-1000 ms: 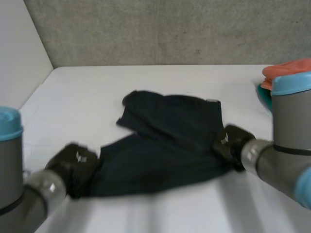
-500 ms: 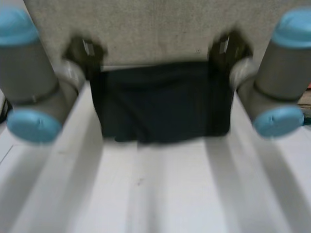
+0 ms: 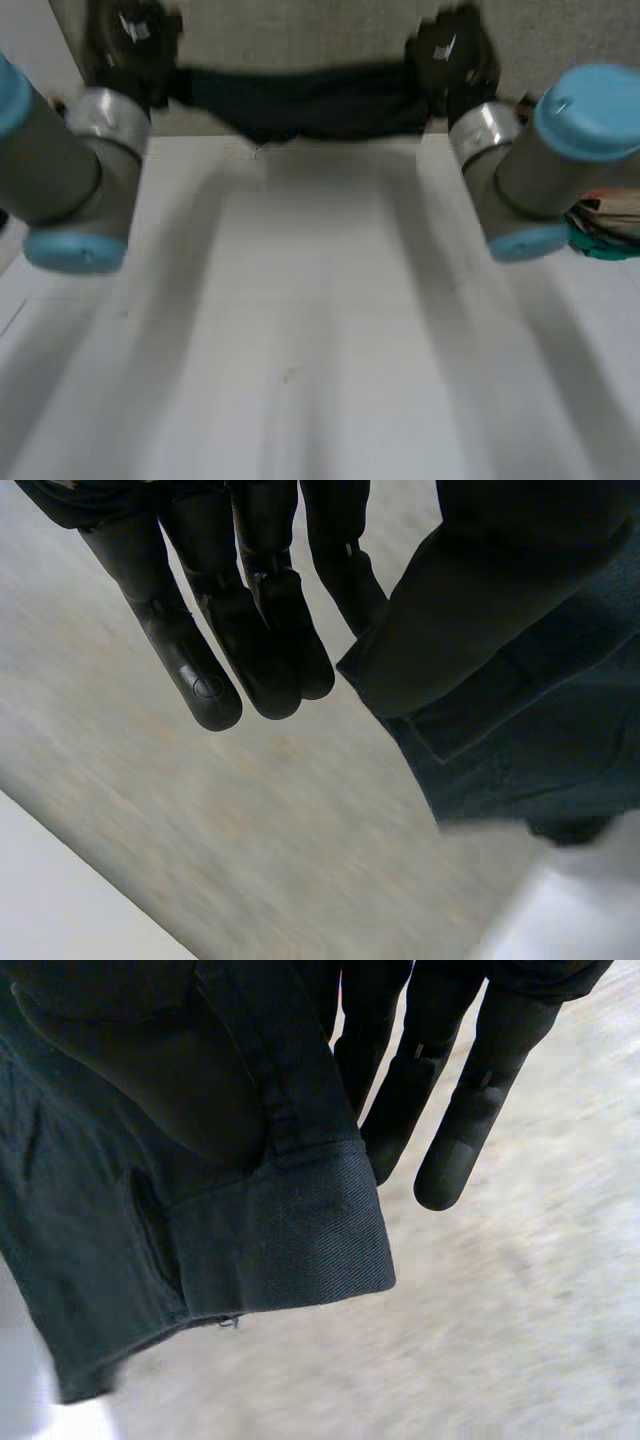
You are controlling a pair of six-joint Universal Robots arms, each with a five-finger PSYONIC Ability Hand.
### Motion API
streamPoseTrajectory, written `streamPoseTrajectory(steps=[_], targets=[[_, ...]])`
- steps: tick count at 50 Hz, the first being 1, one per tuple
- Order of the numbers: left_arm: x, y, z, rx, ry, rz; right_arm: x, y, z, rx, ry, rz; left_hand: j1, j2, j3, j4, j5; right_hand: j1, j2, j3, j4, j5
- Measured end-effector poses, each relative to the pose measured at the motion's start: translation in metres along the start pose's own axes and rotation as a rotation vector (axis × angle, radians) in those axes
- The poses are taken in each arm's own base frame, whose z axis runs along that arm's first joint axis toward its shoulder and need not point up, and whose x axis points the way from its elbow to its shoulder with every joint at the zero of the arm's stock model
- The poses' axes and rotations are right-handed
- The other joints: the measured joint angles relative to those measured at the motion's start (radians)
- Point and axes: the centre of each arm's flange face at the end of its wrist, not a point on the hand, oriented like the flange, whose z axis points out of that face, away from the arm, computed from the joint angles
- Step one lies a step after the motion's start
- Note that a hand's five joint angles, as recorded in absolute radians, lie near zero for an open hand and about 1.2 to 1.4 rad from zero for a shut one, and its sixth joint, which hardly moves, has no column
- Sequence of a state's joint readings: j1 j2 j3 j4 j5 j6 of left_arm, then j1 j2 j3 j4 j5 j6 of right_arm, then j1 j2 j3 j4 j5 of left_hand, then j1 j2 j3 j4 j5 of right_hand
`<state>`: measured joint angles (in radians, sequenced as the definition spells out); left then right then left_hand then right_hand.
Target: Fold the laundry.
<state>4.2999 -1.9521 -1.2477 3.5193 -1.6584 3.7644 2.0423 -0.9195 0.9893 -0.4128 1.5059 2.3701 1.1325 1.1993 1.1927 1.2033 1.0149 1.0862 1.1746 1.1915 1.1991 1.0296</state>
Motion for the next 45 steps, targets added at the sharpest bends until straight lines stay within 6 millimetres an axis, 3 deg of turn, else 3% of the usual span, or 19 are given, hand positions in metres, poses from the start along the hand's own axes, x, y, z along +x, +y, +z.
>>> streamPoseTrajectory(steps=[6,8,11,14,16,17,23,26,30,32,34,37,40,41,45], targets=[[0.041,0.061,-0.039,-0.202,0.13,-0.002,-0.052,0.04,-0.03,-0.125,-0.148,-0.012,0.0,0.0,0.0,0.0,0.0,0.0,0.0,0.0,0.0,0.0],[0.057,0.084,-0.064,-0.295,0.196,0.003,-0.071,0.055,-0.05,-0.191,-0.226,-0.028,0.0,0.0,0.0,0.0,0.0,0.0,0.0,0.0,0.0,0.0],[0.068,0.098,-0.096,-0.384,0.268,0.013,-0.084,0.064,-0.077,-0.27,-0.32,-0.051,0.0,0.0,0.0,0.0,0.0,0.0,0.0,0.0,0.0,0.0],[0.071,0.097,-0.126,-0.447,0.334,0.025,-0.085,0.063,-0.101,-0.34,-0.406,-0.075,0.0,0.0,0.0,0.0,0.0,0.0,0.0,0.0,0.0,0.0],[0.071,0.097,-0.128,-0.452,0.34,0.026,-0.084,0.062,-0.104,-0.349,-0.418,-0.078,0.0,0.0,0.0,0.0,0.0,0.0,0.0,0.0,0.0,0.0],[0.067,0.087,-0.154,-0.497,0.398,0.041,-0.076,0.054,-0.127,-0.417,-0.505,-0.103,0.0,0.0,0.0,0.0,0.0,0.0,0.0,0.0,0.0,0.0],[0.049,0.059,-0.219,-0.659,0.605,0.135,-0.049,0.032,-0.191,-0.612,-0.76,-0.159,0.0,0.0,0.0,0.0,0.0,0.0,0.0,0.0,0.0,0.0],[0.04,0.048,-0.244,-0.744,0.713,0.187,-0.038,0.024,-0.213,-0.674,-0.86,-0.173,-0.003,-0.004,-0.004,-0.003,-0.004,0.0,0.0,0.0,0.0,0.0],[0.035,0.042,-0.247,-0.77,0.762,0.204,-0.034,0.021,-0.223,-0.686,-0.897,-0.172,-0.079,-0.15,-0.146,-0.154,-0.137,0.0,0.0,0.0,0.0,0.0],[0.035,0.041,-0.24,-0.754,0.759,0.197,-0.036,0.023,-0.222,-0.678,-0.893,-0.166,-0.691,-0.703,-0.671,-0.693,-0.673,0.0,0.0,0.0,0.0,0.0],[0.036,0.041,-0.23,-0.727,0.742,0.187,-0.038,0.025,-0.22,-0.669,-0.883,-0.163,-0.92,-0.93,-0.912,-0.937,-0.907,0.0,0.0,0.0,0.0,0.0],[0.04,0.044,-0.211,-0.672,0.693,0.165,-0.043,0.031,-0.216,-0.659,-0.858,-0.157,-0.941,-0.991,-0.983,-0.998,-0.966,0.0,0.0,0.0,0.0,0.0],[0.046,0.05,-0.171,-0.566,0.591,0.116,-0.051,0.039,-0.213,-0.661,-0.823,-0.149,-0.941,-0.991,-0.983,-0.998,-0.966,0.0,0.0,0.0,0.0,0.0],[0.047,0.05,-0.166,-0.553,0.579,0.109,-0.052,0.039,-0.213,-0.661,-0.821,-0.148,-0.941,-0.991,-0.983,-0.998,-0.966,0.0,0.0,0.0,0.0,0.0],[0.058,0.062,-0.113,-0.437,0.493,0.01,-0.06,0.047,-0.209,-0.663,-0.775,-0.129,-0.697,-0.782,-0.782,-0.788,-0.774,0.0,0.0,0.0,0.0,0.0]])
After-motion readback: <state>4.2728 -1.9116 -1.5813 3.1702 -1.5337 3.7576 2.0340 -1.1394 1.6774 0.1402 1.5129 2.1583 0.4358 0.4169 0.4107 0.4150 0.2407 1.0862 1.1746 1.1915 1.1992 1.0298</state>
